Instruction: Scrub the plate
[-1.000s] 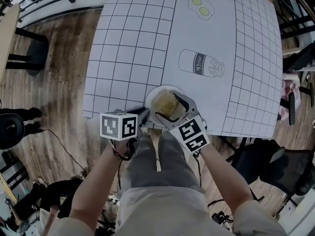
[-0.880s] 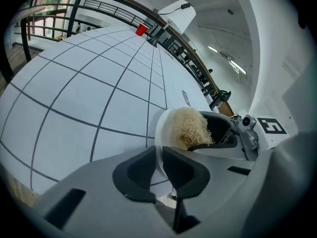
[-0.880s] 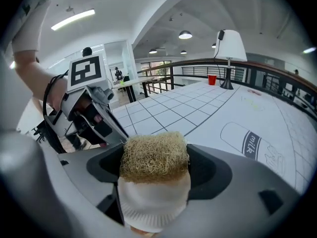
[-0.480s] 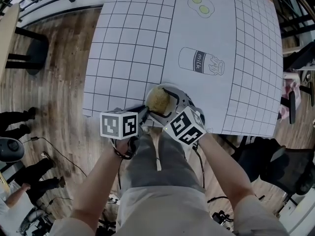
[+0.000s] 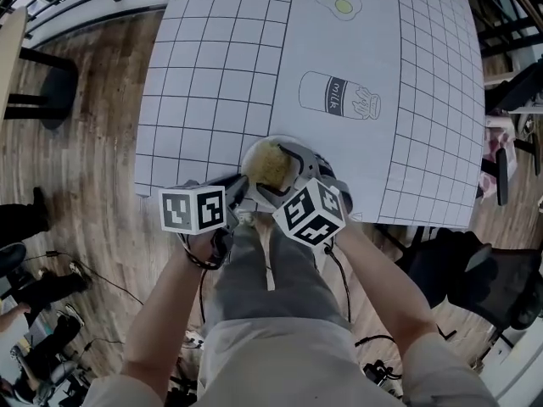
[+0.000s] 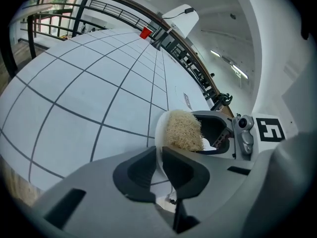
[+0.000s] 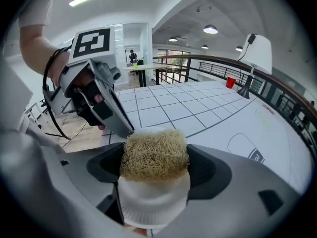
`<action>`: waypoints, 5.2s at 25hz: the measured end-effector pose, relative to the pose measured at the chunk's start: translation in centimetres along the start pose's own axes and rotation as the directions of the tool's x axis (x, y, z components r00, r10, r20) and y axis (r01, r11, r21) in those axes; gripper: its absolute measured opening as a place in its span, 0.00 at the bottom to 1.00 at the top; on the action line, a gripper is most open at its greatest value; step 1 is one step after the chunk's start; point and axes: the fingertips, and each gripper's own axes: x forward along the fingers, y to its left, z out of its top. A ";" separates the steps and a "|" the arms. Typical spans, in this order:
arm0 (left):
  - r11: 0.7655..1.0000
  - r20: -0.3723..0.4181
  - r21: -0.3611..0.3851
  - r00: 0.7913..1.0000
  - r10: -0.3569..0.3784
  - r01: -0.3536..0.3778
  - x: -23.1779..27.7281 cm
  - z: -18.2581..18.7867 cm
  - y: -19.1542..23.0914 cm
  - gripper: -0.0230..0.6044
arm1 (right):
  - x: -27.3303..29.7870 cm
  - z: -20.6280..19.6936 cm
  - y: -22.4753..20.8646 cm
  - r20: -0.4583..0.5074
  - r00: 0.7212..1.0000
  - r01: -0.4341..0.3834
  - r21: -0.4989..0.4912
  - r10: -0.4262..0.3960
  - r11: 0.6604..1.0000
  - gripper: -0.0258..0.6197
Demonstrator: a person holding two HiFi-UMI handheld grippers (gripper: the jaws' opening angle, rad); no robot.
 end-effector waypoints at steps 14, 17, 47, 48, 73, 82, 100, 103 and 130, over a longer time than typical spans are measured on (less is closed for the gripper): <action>1.000 -0.005 0.004 1.000 0.007 -0.007 0.2 0.0 0.0 0.11 | -3.1 -3.8 -3.8 -0.029 0.992 0.128 0.100 -0.126 0.987 0.62; 1.000 -0.012 0.007 1.000 0.010 -0.009 0.3 0.0 0.0 0.11 | -2.9 -4.0 -3.8 -0.061 0.986 0.161 0.058 -0.157 0.985 0.62; 1.000 0.009 -0.021 1.000 0.004 -0.004 0.4 0.2 -0.1 0.11 | -0.9 -2.4 2.2 -0.099 0.995 -0.002 -0.064 -0.005 0.998 0.62; 1.000 0.009 -0.023 1.000 0.002 -0.002 0.3 0.2 0.0 0.11 | -1.1 -2.8 1.8 -0.106 0.994 0.006 -0.060 -0.012 0.998 0.62; 0.998 0.018 -0.056 1.000 -0.024 0.025 0.2 0.2 -0.1 0.10 | -5.8 -4.9 -2.1 -0.148 0.976 0.167 0.029 -0.161 0.985 0.62; 0.998 0.019 -0.058 1.000 -0.021 0.022 0.0 0.2 0.0 0.10 | -2.4 -0.7 5.6 -0.114 0.993 -0.018 -0.079 0.009 0.997 0.62; 0.997 0.032 -0.074 0.999 -0.015 0.017 -0.3 -0.2 0.4 0.10 | -2.8 -4.6 3.5 -0.125 0.992 0.021 0.044 -0.015 0.999 0.62; 0.996 0.033 -0.084 0.999 -0.014 0.017 -0.3 -0.3 0.5 0.10 | -3.5 -5.2 3.0 -0.132 0.991 0.026 0.034 -0.022 0.999 0.62; 0.999 0.068 -0.043 0.998 0.010 -0.007 -2.2 0.5 -0.9 0.10 | -9.7 -4.6 -3.1 -0.125 0.980 0.167 0.110 -0.153 0.980 0.62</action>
